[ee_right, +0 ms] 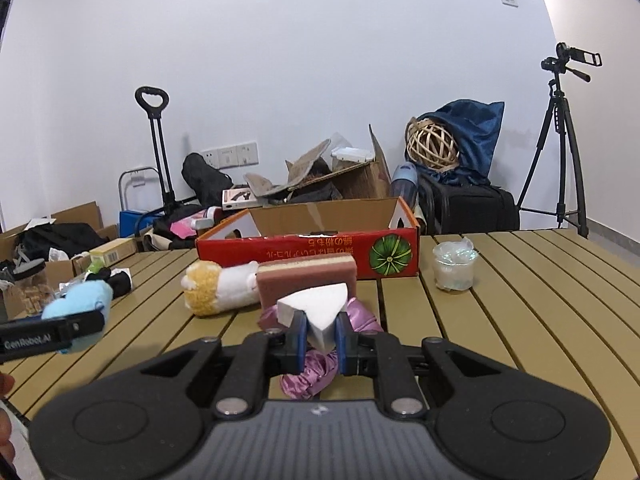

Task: Collect trash
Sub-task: 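Lift the white foam wedge out from under the scrunchie with the right gripper, then carry the blue plush toy and white foam wedge down over the black bin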

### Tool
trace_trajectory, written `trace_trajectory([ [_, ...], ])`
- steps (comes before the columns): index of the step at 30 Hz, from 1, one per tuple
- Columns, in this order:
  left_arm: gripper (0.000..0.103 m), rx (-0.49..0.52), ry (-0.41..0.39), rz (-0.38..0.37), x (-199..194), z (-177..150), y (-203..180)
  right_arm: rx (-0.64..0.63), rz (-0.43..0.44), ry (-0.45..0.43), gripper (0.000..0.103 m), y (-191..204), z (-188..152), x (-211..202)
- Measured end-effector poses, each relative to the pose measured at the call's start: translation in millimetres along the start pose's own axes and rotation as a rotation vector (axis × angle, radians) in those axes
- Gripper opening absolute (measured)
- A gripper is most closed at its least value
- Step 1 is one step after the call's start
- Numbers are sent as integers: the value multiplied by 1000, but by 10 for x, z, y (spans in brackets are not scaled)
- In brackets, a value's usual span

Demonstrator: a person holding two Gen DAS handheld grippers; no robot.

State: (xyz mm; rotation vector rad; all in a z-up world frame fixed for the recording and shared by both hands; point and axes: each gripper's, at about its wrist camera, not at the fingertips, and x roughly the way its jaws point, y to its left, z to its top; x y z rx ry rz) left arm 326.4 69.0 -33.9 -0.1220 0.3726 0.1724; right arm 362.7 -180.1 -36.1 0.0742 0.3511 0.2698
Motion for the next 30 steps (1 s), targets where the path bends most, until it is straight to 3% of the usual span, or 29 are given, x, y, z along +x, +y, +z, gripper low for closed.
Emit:
trace_trajectory([
  [18, 78, -5, -5, -77, -704, -337, -118, 1, 33, 30, 14, 39, -459, -745],
  [30, 78, 41, 80, -100, -1088, -712, -98, -53, 75, 170, 14, 222, -908, -1116],
])
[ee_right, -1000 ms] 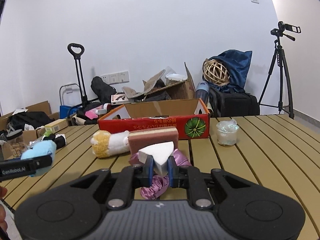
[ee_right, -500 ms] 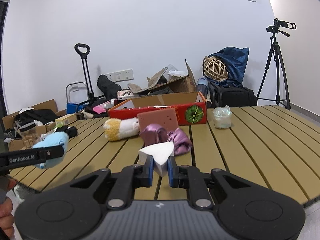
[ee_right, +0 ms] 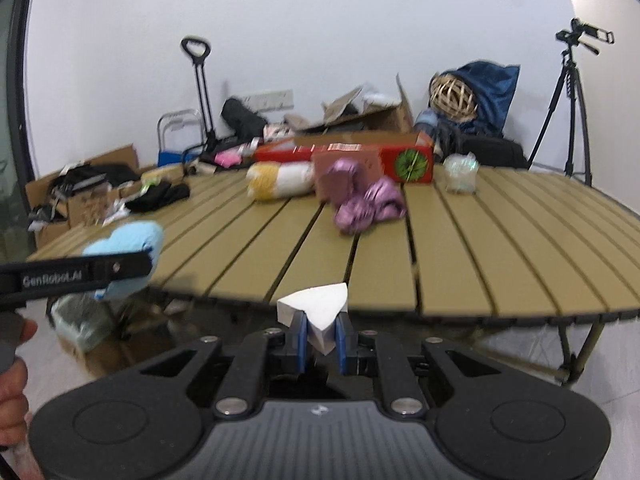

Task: Collect trash
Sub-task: 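Carry the blue plush toy and white foam wedge down over the black bin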

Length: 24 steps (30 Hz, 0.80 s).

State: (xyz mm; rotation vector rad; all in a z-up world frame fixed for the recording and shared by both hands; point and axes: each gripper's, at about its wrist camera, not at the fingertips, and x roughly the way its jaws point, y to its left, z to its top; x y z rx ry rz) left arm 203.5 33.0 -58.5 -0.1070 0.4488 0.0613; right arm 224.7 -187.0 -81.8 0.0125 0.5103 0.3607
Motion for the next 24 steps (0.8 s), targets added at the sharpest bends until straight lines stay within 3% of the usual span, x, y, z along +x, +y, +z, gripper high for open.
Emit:
trace_trajectory([
  [12, 78, 74, 102, 8, -253, -452, 0, -44, 53, 183, 14, 253, -569, -90],
  [24, 78, 114, 239, 26, -297, -906, 80, -61, 34, 333, 14, 351, -933, -4],
])
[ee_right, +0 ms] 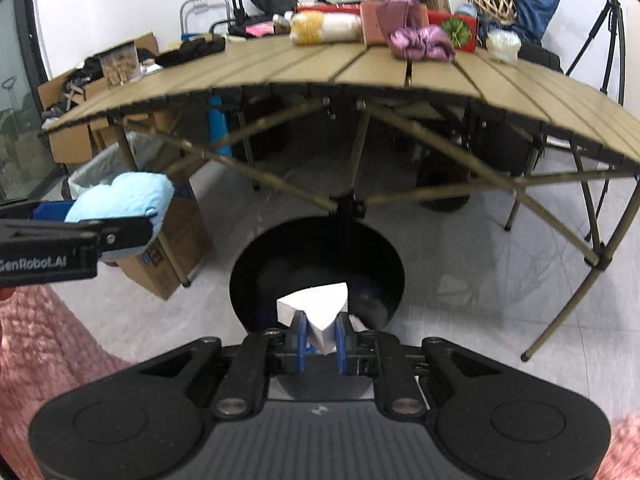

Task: Collect trash
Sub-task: 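Carry the blue plush toy and white foam wedge down over the black bin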

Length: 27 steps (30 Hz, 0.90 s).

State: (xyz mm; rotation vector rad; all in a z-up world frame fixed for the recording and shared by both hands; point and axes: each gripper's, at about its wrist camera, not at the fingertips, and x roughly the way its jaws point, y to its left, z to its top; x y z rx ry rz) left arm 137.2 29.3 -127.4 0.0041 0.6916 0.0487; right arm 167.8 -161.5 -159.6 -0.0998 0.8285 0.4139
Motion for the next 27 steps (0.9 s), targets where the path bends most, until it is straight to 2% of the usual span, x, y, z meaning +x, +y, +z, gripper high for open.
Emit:
trace_trajectory([
  [12, 78, 8, 60, 13, 162, -166, 30, 21, -41, 91, 14, -76, -170, 151],
  [19, 78, -20, 94, 20, 309, -184, 105, 33, -36, 97, 14, -104, -164, 270],
  [27, 78, -13, 87, 33, 371, -147, 75, 43, -18, 76, 14, -144, -91, 401],
])
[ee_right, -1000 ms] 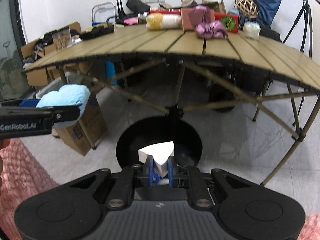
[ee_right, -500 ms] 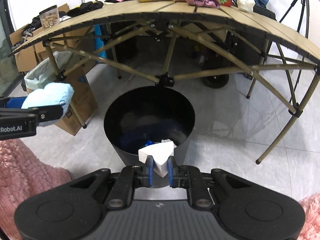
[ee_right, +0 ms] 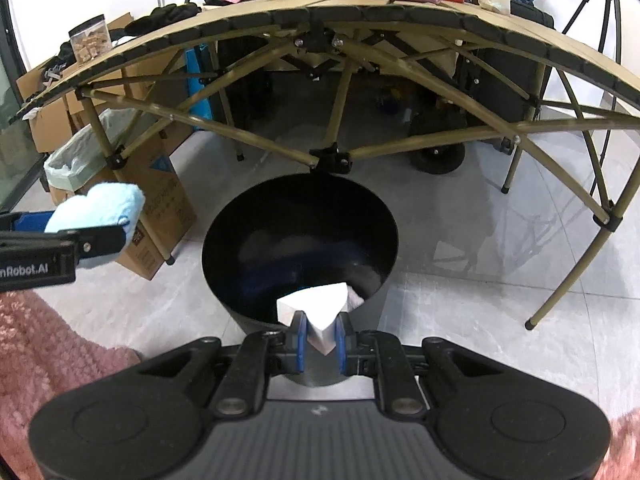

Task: Collect trash
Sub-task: 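Carry the blue plush toy and white foam wedge down over the black bin, then open the right gripper to drop the white foam wedge into the bin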

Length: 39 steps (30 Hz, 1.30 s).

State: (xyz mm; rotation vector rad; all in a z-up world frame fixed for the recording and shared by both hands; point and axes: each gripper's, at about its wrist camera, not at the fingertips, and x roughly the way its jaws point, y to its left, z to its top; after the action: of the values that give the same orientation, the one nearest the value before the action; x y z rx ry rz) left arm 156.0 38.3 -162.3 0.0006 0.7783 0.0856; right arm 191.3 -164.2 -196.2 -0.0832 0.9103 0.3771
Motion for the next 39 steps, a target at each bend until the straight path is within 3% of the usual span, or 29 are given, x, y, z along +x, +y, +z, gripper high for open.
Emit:
trace_trajectory([
  [14, 78, -8, -23, 39, 148, 166, 10, -94, 12, -148, 14, 67, 354, 328],
  [26, 78, 2, -5, 74, 297, 217, -18, -72, 41, -147, 16, -6, 569, 733],
  [32, 78, -14, 1, 85, 338, 262, 13, -56, 43, -134, 26, -66, 577, 804],
  [35, 78, -10, 1, 90, 349, 273, 6, -45, 40, -123, 49, -83, 570, 808],
  [38, 78, -11, 4, 92, 359, 273, 11, -43, 28, -115, 79, -92, 581, 807],
  [39, 78, -11, 5, 91, 359, 270, 13, -40, 27, -109, 94, -93, 580, 808],
])
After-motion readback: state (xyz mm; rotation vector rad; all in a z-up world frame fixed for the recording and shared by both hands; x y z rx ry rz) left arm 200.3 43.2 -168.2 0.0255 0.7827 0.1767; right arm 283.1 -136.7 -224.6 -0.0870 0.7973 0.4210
